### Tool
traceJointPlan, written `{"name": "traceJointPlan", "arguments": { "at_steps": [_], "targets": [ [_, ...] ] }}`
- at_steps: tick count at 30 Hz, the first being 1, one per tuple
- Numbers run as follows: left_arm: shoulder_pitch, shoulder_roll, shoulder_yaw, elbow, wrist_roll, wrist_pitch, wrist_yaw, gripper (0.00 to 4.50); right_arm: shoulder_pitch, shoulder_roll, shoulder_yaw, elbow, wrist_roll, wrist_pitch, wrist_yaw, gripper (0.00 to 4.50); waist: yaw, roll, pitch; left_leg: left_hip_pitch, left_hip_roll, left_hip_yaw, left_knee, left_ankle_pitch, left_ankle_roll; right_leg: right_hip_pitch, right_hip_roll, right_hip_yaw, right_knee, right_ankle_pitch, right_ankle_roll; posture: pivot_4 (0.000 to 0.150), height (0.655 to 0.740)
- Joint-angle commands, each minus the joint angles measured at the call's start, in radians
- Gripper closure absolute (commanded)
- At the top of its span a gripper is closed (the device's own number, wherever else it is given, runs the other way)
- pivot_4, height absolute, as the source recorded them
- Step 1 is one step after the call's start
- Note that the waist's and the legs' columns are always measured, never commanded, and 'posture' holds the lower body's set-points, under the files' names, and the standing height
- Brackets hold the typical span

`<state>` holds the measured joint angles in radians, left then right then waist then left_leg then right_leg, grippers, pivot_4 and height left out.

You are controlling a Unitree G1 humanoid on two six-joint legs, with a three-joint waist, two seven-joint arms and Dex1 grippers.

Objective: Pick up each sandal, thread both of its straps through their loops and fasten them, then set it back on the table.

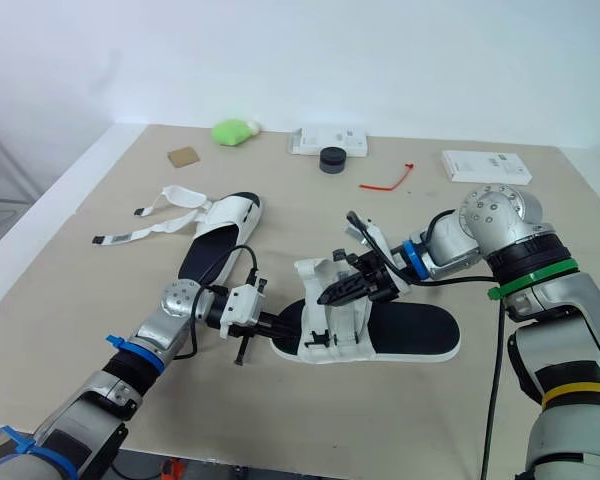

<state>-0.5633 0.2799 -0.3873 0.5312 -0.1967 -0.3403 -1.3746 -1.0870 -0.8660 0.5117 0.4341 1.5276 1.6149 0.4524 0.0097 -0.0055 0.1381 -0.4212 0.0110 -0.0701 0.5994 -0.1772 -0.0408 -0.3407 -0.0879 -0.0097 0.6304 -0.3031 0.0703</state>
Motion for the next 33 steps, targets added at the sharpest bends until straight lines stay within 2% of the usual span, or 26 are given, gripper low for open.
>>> {"name": "traceJointPlan", "arguments": {
  "at_steps": [1,9,19,28,33],
  "targets": [
    [0.090,0.014,-0.090,0.150,0.134,0.065,0.013,4.50,-0.001,-0.013,0.001,0.000,0.056,0.000,-0.036,4.44,0.000,0.000,0.000,0.000,0.000,0.000,0.000,0.000,0.000,0.000,0.000,0.000,0.000,0.000,0.000,0.150,0.7400],
    [0.092,0.007,-0.093,0.163,0.136,0.060,0.017,4.50,-0.057,0.011,-0.003,0.058,0.125,0.000,-0.104,4.44,0.001,0.000,0.000,-0.001,0.000,0.000,0.001,0.000,0.001,0.000,0.000,0.000,0.000,0.000,0.000,0.150,0.7400],
    [0.091,0.000,-0.093,0.180,0.141,0.049,0.019,4.50,-0.078,-0.024,0.044,0.009,0.303,0.000,-0.177,4.44,0.002,0.000,0.000,-0.002,-0.003,-0.001,0.001,0.002,0.003,0.000,-0.005,0.000,0.000,0.001,0.001,0.150,0.7400],
    [0.094,0.004,-0.093,0.179,0.142,0.045,0.014,4.50,-0.003,-0.010,0.000,0.041,0.271,0.000,-0.248,4.44,0.002,0.000,0.000,-0.003,-0.007,-0.002,0.001,0.003,0.004,0.000,-0.005,0.000,0.000,0.003,-0.001,0.150,0.7400],
    [0.095,0.011,-0.093,0.177,0.143,0.043,0.009,4.50,-0.024,0.029,-0.044,0.084,0.227,0.000,-0.256,4.44,0.001,0.000,0.000,-0.003,-0.007,-0.002,0.001,0.003,0.005,0.000,-0.005,0.000,0.000,0.003,0.000,0.150,0.7400]
  ]
}}
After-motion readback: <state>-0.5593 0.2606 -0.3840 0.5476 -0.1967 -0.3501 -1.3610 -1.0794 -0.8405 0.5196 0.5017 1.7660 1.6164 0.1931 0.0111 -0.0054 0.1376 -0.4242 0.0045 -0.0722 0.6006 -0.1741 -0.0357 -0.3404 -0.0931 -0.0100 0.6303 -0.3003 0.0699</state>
